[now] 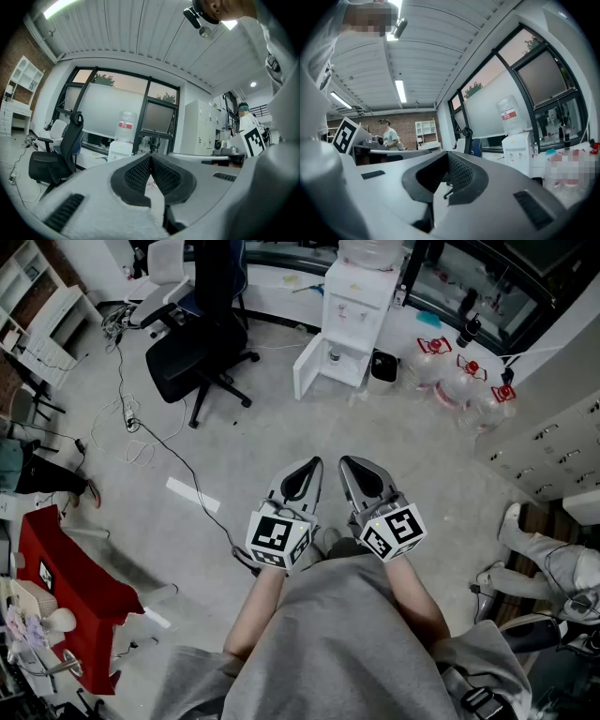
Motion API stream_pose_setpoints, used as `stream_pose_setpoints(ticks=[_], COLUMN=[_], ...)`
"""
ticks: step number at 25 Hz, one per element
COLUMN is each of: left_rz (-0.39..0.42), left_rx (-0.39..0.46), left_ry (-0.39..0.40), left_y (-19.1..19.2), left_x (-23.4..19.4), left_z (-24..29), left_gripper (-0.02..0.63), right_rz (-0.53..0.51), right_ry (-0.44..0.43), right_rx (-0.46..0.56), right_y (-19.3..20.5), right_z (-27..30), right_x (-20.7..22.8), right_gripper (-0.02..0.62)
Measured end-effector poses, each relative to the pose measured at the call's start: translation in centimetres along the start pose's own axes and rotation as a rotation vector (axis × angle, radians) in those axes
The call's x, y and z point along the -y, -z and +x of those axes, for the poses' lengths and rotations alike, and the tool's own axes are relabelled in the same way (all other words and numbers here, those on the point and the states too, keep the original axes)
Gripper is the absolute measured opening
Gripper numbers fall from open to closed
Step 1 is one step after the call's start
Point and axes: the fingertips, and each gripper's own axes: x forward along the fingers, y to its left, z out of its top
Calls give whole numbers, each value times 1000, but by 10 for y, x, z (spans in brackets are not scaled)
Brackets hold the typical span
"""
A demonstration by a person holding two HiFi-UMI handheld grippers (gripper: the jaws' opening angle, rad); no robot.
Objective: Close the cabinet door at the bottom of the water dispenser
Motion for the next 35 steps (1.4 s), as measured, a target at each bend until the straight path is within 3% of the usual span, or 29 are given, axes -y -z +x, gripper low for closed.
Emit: stream_pose_setpoints(ticks=[15,23,35], left_rz=[-23,-39,-44], left_rx=[-39,-70,-126], left_ry=[4,7,-1], left_y=[12,21,18], left_x=[4,-18,-62], left_z=[19,72,191], left_gripper=[6,6,6], right_rz=[77,69,110], right_ry=[18,11,17], right_rx=[14,-23,-53], right_y=[5,12,5], right_z=[-3,28,97], right_x=[22,68,175], right_gripper=[9,11,11])
